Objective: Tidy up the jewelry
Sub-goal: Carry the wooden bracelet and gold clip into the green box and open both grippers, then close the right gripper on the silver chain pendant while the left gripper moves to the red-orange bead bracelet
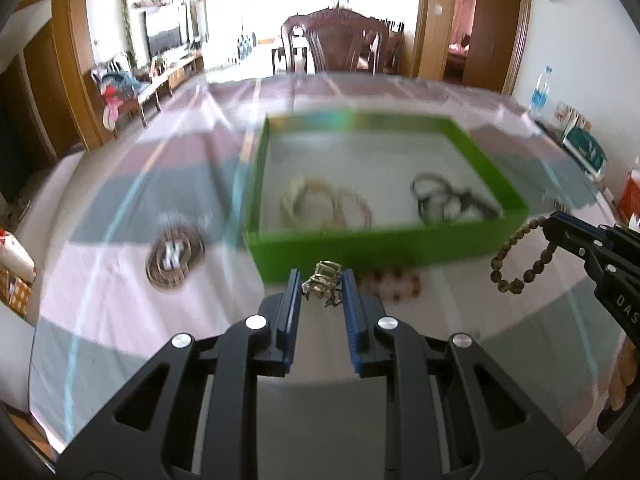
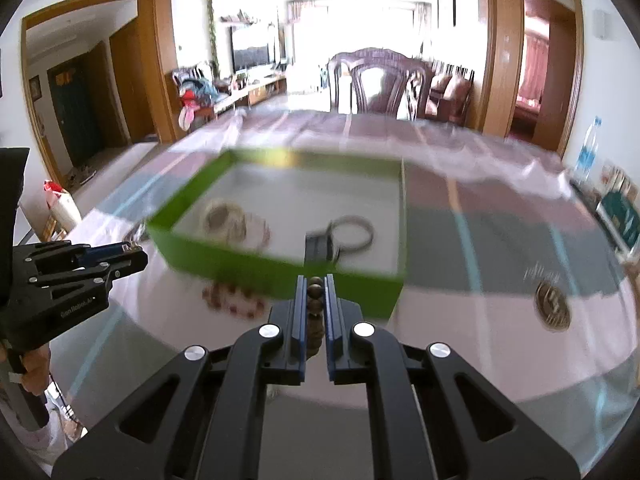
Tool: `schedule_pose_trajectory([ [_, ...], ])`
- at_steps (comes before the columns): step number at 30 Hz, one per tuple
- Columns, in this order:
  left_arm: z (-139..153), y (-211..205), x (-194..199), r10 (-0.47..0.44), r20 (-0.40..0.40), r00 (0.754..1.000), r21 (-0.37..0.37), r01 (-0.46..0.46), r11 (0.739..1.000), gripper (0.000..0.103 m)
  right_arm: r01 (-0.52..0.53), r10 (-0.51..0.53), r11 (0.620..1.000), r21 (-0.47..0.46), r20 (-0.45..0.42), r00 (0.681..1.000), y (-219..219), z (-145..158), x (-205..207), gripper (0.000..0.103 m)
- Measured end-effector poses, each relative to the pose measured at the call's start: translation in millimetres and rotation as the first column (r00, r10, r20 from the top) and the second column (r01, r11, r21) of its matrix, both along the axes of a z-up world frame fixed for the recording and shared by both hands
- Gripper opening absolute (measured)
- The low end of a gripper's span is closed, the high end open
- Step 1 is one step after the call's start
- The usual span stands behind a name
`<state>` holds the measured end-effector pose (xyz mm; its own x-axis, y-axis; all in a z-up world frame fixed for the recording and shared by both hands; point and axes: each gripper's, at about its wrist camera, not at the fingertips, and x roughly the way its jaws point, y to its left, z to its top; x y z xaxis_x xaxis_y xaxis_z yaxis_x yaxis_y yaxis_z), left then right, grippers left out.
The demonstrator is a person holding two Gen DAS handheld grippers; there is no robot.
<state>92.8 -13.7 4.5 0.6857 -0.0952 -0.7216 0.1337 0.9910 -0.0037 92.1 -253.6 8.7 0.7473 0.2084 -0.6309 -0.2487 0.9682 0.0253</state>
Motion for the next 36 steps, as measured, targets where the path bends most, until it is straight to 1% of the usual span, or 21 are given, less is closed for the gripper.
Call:
schedule_pose_trajectory([
  [3,23,-1,15,-0.004,0.043,0.999,-0.008,0.004,1.000,0.021,-0.002,0.002,1.000,-0.001,0.068,0.998,0,26,8,0.008],
  [5,32,-2,27,-0.005,0.052,0.999,-0.015,0.006,1.000,0.021,0.001,-0.002,1.000,0.010,0.096,0.995,-2,40,17,0.008],
  [7,38,-4,43,-0.004,0.052,0.999,-0.022,0.006,1.000,0.021,0.005,-0.007,1.000,0.012,0.113,0.994,-2,50,28,0.008],
  [9,38,-6,62,0.006,0.043,0.999,-0.016,-0.005,1.000,0.021,0.021,-0.020,1.000,-0.013,0.130,0.991,-1,54,44,0.008],
  [10,34,-8,73,0.007,0.024,1.000,-0.011,-0.007,1.000,0.021,0.024,-0.019,0.999,-0.033,0.128,0.992,2,52,51,0.008],
  [13,14,-11,97,0.018,-0.039,0.999,0.004,-0.018,1.000,0.021,0.025,-0.021,0.998,-0.064,0.061,0.998,8,34,76,0.008],
  [16,-2,-11,111,0.038,-0.076,0.996,0.018,-0.037,0.999,0.021,0.036,-0.036,0.996,-0.083,-0.009,0.999,12,8,97,0.008],
  [18,-11,-8,119,0.052,-0.099,0.994,0.012,-0.051,0.999,0.021,0.039,-0.042,0.996,-0.085,-0.034,0.999,13,-2,104,0.008],
  [19,-13,-7,122,0.060,-0.103,0.993,0.007,-0.059,0.998,0.030,0.049,-0.053,0.994,-0.095,-0.043,0.998,14,-7,107,0.008],
  [20,-15,-5,123,0.070,-0.104,0.992,-0.001,-0.070,0.998,0.037,0.056,-0.061,0.993,-0.102,-0.046,0.997,14,-10,107,0.011],
  [21,-16,-3,122,0.081,-0.100,0.992,-0.003,-0.081,0.997,0.046,0.062,-0.068,0.992,-0.109,-0.047,0.997,14,-12,105,0.017],
  [23,-14,-1,114,0.087,-0.077,0.993,0.006,-0.087,0.996,0.047,0.063,-0.067,0.994,-0.095,-0.043,0.997,8,-9,94,0.023],
  [24,-13,-1,107,0.080,-0.072,0.994,0.014,-0.079,0.997,0.047,0.064,-0.067,0.994,-0.093,-0.038,0.997,5,-8,89,0.023],
  [26,-10,-2,87,0.051,-0.066,0.997,0.016,-0.050,0.999,0.047,0.064,-0.066,0.995,-0.077,-0.025,0.998,-4,-4,66,0.023],
  [27,-10,-3,74,0.032,-0.064,0.997,0.013,-0.032,0.999,0.047,0.056,-0.057,0.997,-0.049,-0.022,0.998,-13,-4,49,0.023],
  [28,-11,-4,62,0.013,-0.060,0.998,0.008,-0.013,1.000,0.047,0.052,-0.053,0.998,-0.034,-0.025,0.998,-17,-5,40,0.023],
  [30,-15,-9,44,-0.025,-0.053,0.998,0.004,0.025,1.000,0.047,0.037,-0.037,0.999,0.002,-0.061,0.997,-26,-17,19,0.023],
  [32,-28,-20,33,-0.052,-0.074,0.996,0.028,0.055,0.998,0.047,0.017,-0.014,1.000,0.023,-0.126,0.992,-26,-36,7,0.023],
  [34,-43,-31,35,-0.067,-0.105,0.992,0.061,0.074,0.995,0.047,-0.007,0.013,0.999,0.035,-0.203,0.979,-20,-61,1,0.023],
  [36,-53,-35,40,-0.058,-0.139,0.989,0.063,0.067,0.996,0.043,-0.020,0.030,0.999,0.044,-0.240,0.970,-14,-75,-1,0.023],
])
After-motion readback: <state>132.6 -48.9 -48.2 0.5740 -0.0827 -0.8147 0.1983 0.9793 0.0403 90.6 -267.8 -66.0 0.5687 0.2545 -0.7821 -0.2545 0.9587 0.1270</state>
